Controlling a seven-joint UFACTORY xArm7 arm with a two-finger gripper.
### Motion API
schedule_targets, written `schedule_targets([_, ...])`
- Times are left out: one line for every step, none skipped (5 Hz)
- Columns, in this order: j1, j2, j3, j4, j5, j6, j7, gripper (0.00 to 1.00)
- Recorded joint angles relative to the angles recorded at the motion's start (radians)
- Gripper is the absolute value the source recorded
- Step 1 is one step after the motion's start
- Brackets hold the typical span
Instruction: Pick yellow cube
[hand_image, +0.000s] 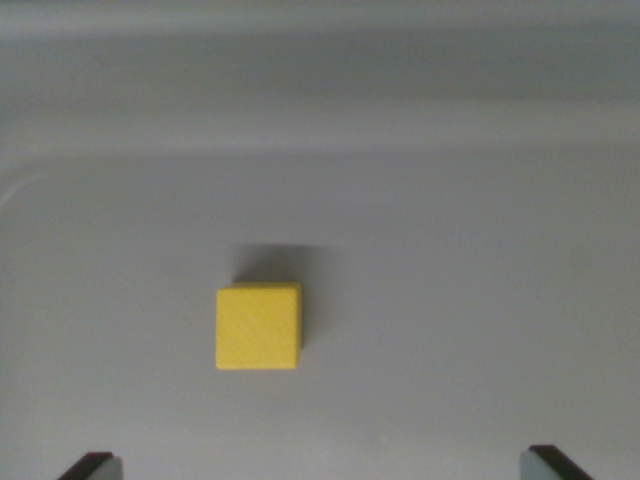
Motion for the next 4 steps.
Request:
schedule_targets([0.0,0.0,0.0,0.0,0.0,0.0,0.0,0.0])
schedule_targets([0.0045,0.034,0.003,-0.019,0.0005,-0.047,0.002,0.0])
schedule_targets([0.0045,0.034,0.003,-0.019,0.0005,-0.047,0.002,0.0])
schedule_targets([0.0091,0.068,0.006,-0.038,0.0011,-0.095,0.005,0.0])
